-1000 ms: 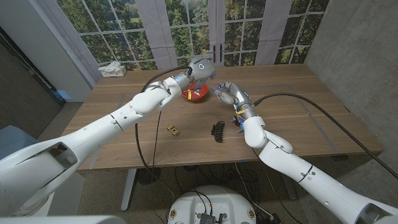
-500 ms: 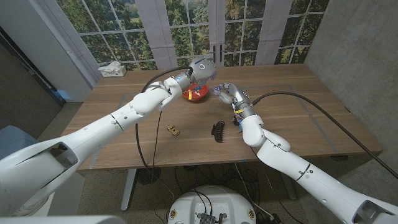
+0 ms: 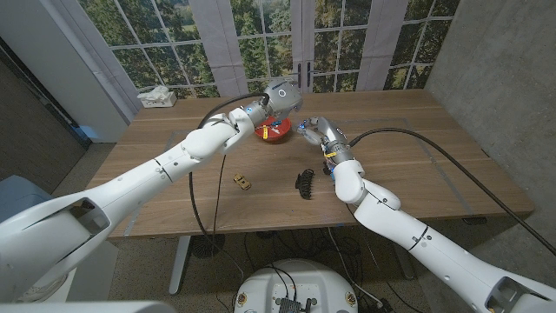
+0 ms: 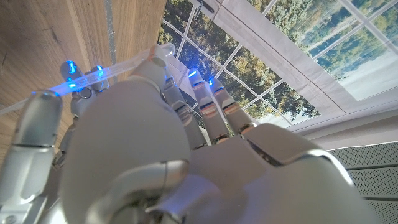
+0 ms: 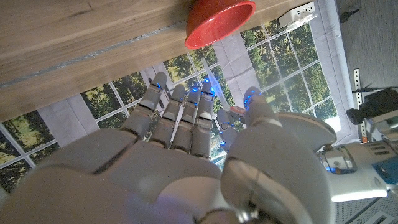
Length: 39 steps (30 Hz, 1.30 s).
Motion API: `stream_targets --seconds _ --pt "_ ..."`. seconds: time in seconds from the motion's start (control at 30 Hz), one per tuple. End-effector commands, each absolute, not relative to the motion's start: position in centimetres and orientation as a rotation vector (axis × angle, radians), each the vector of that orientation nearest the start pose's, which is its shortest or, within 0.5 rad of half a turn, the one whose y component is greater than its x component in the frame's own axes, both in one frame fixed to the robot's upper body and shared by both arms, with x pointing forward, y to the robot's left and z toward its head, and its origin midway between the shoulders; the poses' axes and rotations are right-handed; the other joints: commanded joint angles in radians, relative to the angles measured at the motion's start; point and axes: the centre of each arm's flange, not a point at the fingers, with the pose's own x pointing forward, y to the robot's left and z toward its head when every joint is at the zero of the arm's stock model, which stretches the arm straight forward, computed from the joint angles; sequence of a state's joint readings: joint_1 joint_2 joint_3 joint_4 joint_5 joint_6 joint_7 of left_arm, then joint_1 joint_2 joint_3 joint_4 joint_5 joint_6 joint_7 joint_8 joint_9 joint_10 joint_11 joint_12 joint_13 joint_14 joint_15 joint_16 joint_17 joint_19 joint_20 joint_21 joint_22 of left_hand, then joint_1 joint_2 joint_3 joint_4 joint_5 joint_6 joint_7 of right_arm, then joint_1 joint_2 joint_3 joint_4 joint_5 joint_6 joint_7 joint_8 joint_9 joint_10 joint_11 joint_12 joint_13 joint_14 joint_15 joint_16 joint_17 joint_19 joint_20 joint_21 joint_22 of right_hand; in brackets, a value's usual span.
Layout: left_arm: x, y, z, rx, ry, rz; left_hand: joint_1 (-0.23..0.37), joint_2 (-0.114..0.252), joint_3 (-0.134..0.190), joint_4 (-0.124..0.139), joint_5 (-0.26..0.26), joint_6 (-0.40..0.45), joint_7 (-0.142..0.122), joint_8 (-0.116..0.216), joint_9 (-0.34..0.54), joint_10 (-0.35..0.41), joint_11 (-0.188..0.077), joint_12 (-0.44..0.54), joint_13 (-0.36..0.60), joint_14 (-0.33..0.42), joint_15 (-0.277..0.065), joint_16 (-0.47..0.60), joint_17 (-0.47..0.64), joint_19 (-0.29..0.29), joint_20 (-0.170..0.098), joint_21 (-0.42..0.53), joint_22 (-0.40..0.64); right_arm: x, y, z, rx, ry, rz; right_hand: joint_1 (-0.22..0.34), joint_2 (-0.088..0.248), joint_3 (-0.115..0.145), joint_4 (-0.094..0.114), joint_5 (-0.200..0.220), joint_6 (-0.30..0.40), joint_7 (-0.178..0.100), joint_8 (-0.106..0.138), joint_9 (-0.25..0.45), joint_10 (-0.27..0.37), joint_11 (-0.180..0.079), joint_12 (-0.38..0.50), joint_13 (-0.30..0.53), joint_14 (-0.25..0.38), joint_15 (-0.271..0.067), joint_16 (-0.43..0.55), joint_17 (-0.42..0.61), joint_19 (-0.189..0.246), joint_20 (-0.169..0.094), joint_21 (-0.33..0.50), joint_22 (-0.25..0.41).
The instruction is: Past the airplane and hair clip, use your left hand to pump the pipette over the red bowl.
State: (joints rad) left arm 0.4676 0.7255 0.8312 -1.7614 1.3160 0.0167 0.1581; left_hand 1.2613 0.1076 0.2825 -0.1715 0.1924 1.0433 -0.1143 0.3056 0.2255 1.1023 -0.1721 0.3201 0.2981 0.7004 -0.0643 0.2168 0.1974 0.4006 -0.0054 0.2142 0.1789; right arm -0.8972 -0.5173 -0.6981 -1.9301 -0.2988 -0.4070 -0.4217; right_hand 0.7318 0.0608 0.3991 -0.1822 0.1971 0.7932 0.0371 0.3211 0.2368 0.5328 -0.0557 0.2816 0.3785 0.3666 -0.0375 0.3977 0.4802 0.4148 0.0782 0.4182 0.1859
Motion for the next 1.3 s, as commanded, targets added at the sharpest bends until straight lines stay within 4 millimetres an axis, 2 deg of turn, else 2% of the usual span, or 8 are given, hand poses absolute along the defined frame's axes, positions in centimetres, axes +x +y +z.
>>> stream_targets --seconds 0.03,0.23,0.53,0.9,1.3 --pt "55.87 9.68 11.20 2.081 -1.315 0.315 0.005 0.006 -0.003 0.001 0.007 0.006 -0.002 0.000 0.003 0.049 -0.043 -0.002 0.043 0.006 -0.176 -0.002 0.004 0.007 -0.003 0.000 0.006 55.47 -9.94 -1.56 -0.793 -0.701 -0.096 0.038 0.002 0.012 -0.003 0.005 0.021 -0.003 0.012 0.002 0.014 -0.008 0.007 0.006 0.009 -0.055 0.006 0.006 0.009 -0.009 0.006 0.003" --pt "56.04 9.67 11.31 2.082 -1.316 0.314 0.005 0.006 -0.003 0.001 0.007 0.005 -0.002 0.000 0.003 0.048 -0.043 -0.003 0.043 0.006 -0.176 -0.002 0.004 0.007 -0.004 0.000 0.006 55.57 -9.92 -1.54 -0.790 -0.705 -0.111 0.083 0.016 0.021 0.001 0.007 0.056 -0.010 0.024 0.001 0.036 -0.025 0.013 0.010 0.010 -0.070 0.013 0.010 0.009 -0.024 0.006 0.004" --pt "56.00 9.45 11.38 2.078 -1.324 0.309 0.005 0.006 -0.004 0.001 0.007 0.006 -0.004 0.000 0.003 0.047 -0.043 -0.005 0.044 0.006 -0.176 -0.002 0.004 0.007 -0.004 0.000 0.006 55.73 -9.99 -1.60 -0.779 -0.705 -0.117 0.110 0.021 0.018 0.006 0.008 0.093 -0.009 0.040 0.005 0.067 -0.028 0.023 0.016 0.019 -0.078 0.024 0.016 0.014 -0.033 0.008 0.005" --pt "55.84 9.32 11.22 2.083 -1.323 0.307 0.005 0.006 -0.005 0.002 0.008 0.006 -0.004 0.000 0.003 0.048 -0.043 -0.006 0.046 0.006 -0.176 -0.003 0.004 0.007 -0.004 0.000 0.006 55.63 -10.21 -1.76 -0.759 -0.734 -0.117 0.167 0.056 0.026 0.007 0.014 0.142 -0.025 0.064 0.014 0.097 -0.048 0.031 0.026 0.024 -0.101 0.044 0.030 0.014 -0.051 0.013 0.007" --pt "55.53 9.12 11.19 2.085 -1.334 0.315 0.005 0.006 -0.005 0.002 0.008 0.006 -0.005 0.000 0.003 0.048 -0.043 -0.008 0.046 0.007 -0.176 -0.003 0.004 0.007 -0.004 0.000 0.006 55.34 -10.37 -1.88 -0.756 -0.749 -0.124 0.180 0.062 0.017 0.012 0.012 0.157 -0.036 0.067 0.011 0.115 -0.058 0.036 0.032 0.025 -0.114 0.055 0.038 0.017 -0.060 0.019 0.009"
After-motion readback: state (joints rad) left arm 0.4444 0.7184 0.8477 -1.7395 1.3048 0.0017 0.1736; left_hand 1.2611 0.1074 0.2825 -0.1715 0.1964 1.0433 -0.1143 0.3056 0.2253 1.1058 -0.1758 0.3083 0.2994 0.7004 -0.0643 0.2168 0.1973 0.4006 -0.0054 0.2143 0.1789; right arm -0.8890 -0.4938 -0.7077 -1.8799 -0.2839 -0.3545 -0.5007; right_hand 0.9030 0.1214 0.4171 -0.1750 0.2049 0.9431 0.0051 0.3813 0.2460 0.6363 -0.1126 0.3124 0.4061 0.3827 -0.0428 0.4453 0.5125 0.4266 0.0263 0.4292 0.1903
